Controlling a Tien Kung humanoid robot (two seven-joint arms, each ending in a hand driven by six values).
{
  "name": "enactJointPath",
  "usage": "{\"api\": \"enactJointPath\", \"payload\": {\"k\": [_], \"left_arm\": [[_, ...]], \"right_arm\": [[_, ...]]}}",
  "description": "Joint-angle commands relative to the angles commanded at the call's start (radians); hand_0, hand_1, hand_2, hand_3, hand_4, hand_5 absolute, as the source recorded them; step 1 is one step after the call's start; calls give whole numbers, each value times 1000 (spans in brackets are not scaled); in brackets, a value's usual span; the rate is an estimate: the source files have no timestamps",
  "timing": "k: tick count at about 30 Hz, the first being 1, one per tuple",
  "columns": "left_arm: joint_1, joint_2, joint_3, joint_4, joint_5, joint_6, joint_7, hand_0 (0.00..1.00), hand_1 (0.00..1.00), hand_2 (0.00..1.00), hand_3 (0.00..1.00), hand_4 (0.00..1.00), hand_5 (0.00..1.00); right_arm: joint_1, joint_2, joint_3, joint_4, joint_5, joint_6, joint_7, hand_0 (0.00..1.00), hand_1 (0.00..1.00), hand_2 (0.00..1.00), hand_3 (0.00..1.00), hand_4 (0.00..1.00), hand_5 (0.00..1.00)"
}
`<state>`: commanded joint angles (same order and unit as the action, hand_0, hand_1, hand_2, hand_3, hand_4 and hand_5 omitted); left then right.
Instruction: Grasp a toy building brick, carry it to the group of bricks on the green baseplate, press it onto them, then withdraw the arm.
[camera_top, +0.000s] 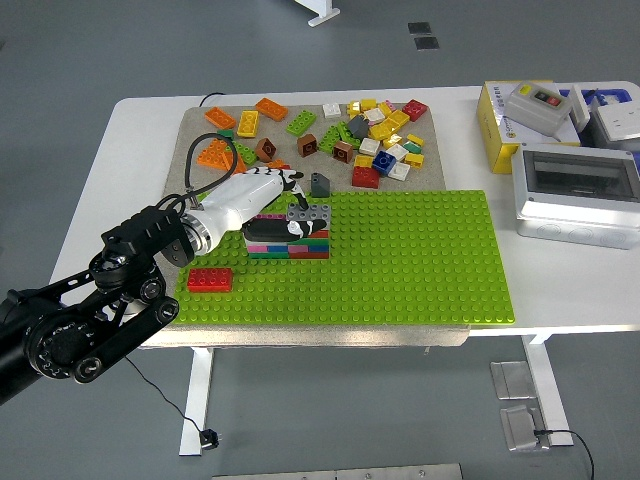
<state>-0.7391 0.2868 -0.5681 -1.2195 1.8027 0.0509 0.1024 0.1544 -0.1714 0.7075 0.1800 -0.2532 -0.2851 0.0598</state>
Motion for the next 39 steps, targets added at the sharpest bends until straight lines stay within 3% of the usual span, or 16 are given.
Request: {"api": "enactJointPath", "payload": {"k": [21, 39], "left_arm": [[14, 3, 2, -1, -10, 3, -4, 990, 948, 948, 630, 819, 887], [34, -8, 5, 7, 18, 67, -8, 984, 946, 950, 657, 809, 877]], "right_arm": [[-5, 3, 4, 0, -1, 1, 3, 736, 803, 783, 673, 369, 754], [-8, 8, 5, 0, -2, 0, 1, 736, 803, 782, 673, 369, 760]]}}
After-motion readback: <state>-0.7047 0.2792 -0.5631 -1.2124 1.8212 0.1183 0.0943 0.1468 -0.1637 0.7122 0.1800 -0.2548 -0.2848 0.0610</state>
